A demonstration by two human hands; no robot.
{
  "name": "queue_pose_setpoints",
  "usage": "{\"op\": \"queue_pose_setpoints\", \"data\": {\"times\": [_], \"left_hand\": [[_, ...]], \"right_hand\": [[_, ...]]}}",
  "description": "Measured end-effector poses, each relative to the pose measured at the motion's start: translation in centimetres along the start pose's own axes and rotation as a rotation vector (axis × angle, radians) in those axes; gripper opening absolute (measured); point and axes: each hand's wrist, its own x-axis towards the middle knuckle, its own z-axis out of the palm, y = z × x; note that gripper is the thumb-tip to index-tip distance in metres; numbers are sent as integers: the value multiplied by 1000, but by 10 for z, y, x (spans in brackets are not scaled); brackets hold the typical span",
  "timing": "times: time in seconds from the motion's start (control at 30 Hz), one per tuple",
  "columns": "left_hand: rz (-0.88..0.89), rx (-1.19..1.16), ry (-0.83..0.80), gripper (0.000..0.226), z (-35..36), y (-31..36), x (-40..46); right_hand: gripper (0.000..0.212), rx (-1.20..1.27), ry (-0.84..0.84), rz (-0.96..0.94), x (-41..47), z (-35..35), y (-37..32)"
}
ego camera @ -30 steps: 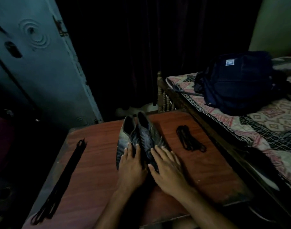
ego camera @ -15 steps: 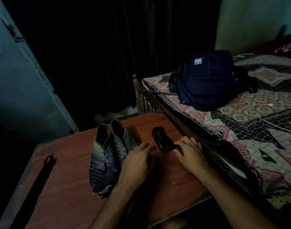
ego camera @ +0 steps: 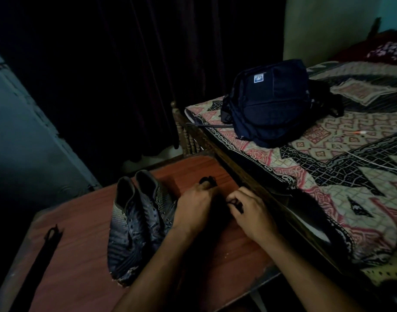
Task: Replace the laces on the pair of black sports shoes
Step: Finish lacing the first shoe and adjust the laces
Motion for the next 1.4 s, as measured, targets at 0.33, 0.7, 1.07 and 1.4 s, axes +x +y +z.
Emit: {"op": "queue_pose_setpoints", "data": {"times": [0.33, 0.7, 1.07, 1.4], "left_hand": [[44, -33, -19, 12, -45, -40, 8], [-201, -667, 204, 9, -121, -32, -10], [-222, -1112, 472, 15, -188, -23, -40], [-370, -1511, 887, 19, -229, -66, -78]], "right_hand": [[8, 98, 113, -31, -5, -4, 3], [10, 63, -10, -12, 6, 6, -7], [49, 164, -167, -304, 61, 29, -107], [40, 323, -612, 4, 52, 42, -127]]}}
